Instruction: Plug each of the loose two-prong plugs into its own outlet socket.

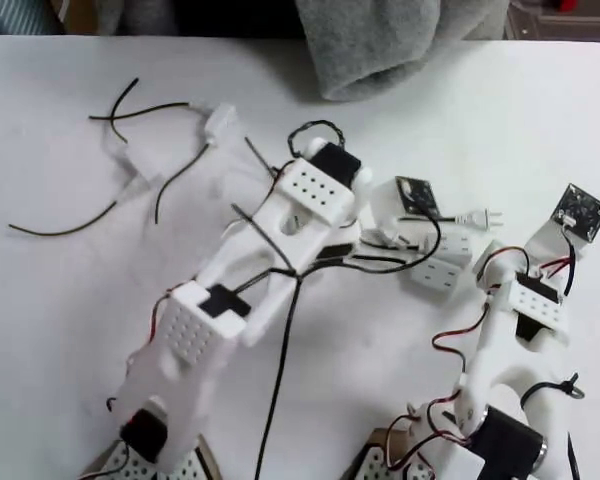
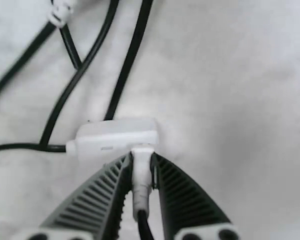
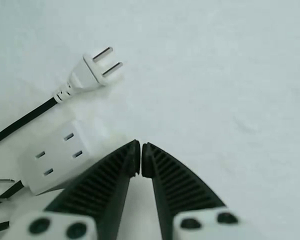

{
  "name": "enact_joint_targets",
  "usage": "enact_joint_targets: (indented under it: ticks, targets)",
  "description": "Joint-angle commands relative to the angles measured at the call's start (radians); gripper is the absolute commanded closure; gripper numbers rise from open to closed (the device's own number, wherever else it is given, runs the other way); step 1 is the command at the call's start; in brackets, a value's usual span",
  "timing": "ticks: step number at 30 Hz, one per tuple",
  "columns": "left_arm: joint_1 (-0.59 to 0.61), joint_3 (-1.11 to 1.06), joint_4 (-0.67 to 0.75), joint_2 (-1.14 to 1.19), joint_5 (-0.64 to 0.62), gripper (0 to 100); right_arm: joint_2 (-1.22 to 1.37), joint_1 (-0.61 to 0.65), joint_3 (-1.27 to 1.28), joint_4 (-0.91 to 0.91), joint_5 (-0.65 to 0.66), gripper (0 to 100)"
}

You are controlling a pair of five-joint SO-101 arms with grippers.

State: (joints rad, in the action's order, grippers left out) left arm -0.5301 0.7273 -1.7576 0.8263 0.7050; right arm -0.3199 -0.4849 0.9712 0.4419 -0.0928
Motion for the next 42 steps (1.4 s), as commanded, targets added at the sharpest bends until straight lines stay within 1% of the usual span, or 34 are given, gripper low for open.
enact_joint_targets:
  ticks: [1,10,15,17,20,25,27,30,34,37,42]
  targets:
    - [0.048,0.003,0.002,0.022,-0.063,98,-0.016,0.008,-0.023,-0.004,0.0,97.5]
    - [0.082,0.002,0.028,0.056,-0.239,98,-0.016,0.008,-0.023,-0.004,0.0,97.5]
    - [0.085,0.005,0.026,0.142,-0.25,97,-0.016,0.008,-0.023,-0.004,0.0,97.5]
    - [0.081,0.04,-0.002,0.136,-0.25,97,-0.016,0.008,-0.023,-0.004,0.0,97.5]
    - [0.084,0.117,-0.028,0.105,-0.272,91,-0.016,0.008,-0.023,-0.004,0.0,97.5]
    - [0.107,0.175,-0.028,-0.016,-0.471,76,-0.016,0.01,-0.023,-0.004,0.0,97.5]
    - [0.107,0.17,-0.028,-0.073,-0.491,71,-0.016,0.01,-0.023,-0.004,0.0,97.4]
    - [0.107,0.169,-0.028,-0.131,-0.497,70,-0.016,0.01,-0.023,-0.004,0.002,97.4]
    - [0.127,0.166,-0.025,-0.133,-0.519,70,-0.016,0.01,-0.023,-0.004,0.002,97.4]
    - [0.159,0.157,-0.018,-0.076,-0.603,70,-0.016,0.01,-0.023,-0.004,0.002,97.4]
    - [0.189,0.157,-0.02,0.031,-0.654,70,-0.016,0.01,-0.023,-0.004,0.002,97.4]
